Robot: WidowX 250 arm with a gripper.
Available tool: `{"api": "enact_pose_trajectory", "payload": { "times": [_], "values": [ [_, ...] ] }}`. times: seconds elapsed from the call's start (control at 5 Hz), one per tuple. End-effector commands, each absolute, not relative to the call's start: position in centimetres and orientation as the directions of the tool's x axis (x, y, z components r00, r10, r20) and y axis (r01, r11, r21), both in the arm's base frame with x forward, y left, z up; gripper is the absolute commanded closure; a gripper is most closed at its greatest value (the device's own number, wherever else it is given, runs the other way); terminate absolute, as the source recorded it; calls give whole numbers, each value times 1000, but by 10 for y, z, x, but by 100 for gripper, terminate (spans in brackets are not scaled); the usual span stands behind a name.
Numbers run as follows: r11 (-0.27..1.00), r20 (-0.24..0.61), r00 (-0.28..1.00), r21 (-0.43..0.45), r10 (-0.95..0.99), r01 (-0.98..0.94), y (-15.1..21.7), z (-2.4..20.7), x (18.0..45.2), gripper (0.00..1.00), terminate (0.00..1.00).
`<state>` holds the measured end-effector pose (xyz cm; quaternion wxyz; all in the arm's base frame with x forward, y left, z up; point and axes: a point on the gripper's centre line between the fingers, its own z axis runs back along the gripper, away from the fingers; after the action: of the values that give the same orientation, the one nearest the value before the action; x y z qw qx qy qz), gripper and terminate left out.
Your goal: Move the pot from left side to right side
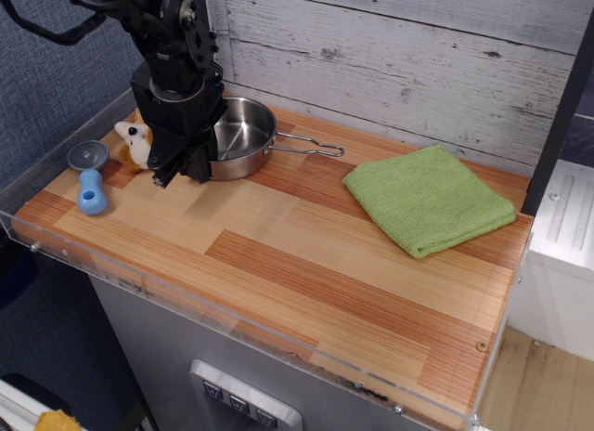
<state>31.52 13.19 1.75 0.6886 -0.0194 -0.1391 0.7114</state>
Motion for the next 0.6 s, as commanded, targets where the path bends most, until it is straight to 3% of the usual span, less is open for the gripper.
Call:
{"api": "enact_pose_trajectory", "payload": {
  "times": [0.0,0.4],
  "values": [
    [27,160,-19,-283,987,-959,129,47,324,100,0],
    [123,149,73,-355,986,-927,98,90,328,100,0]
  ]
}}
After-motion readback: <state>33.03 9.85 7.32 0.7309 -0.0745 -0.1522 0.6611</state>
